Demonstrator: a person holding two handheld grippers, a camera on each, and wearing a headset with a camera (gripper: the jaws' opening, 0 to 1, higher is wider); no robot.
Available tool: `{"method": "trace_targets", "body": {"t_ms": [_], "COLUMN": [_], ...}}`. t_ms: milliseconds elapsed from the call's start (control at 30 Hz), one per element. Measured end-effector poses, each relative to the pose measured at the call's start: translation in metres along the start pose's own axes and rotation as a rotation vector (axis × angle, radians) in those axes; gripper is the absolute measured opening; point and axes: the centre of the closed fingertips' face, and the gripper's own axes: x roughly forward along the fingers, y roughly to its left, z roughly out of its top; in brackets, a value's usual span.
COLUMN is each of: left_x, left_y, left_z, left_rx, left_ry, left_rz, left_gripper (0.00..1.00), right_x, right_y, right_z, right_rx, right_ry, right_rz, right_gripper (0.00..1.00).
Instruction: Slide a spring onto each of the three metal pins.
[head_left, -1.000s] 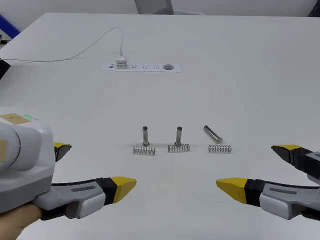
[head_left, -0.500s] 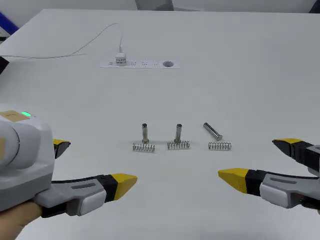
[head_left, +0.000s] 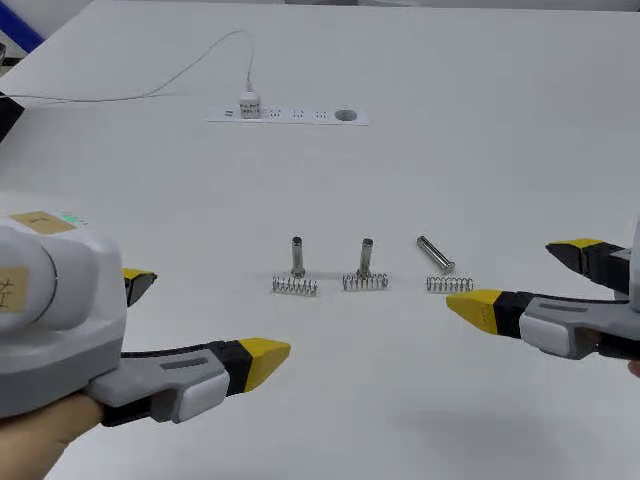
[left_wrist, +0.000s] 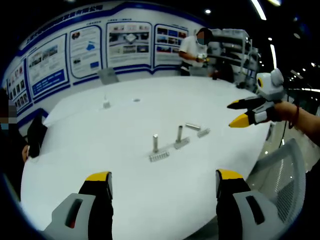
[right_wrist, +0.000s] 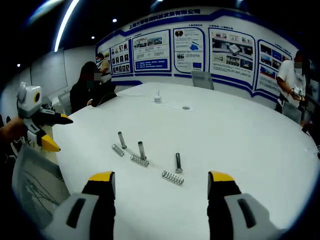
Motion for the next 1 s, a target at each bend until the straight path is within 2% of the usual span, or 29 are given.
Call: {"method": "trace_targets", "body": {"t_ms": [167,467,1000], "left_x": [0.002,0.006,0.013], "left_y": [0.000,0.001,0.004], "left_z": [0.001,-0.004,-0.004], "left_rx": [-0.003,-0.012,-0.012], "left_ry": [-0.013,-0.003,-0.027], "left_rz": [0.002,-0.005,0.001], "left_gripper": [0.86,0.85,0.82], "right_x": [0.014,0.044,0.094], "right_y": [-0.008,-0.016,-0.022], "right_z": [0.005,0.010,0.002], "right_rx": [0.001,-0.011,-0.010], "right_ry": [0.003,0.027,0.087], "right_rz": [-0.002,0.009,0.045], "right_gripper": [0.72,0.63,0.47]}}
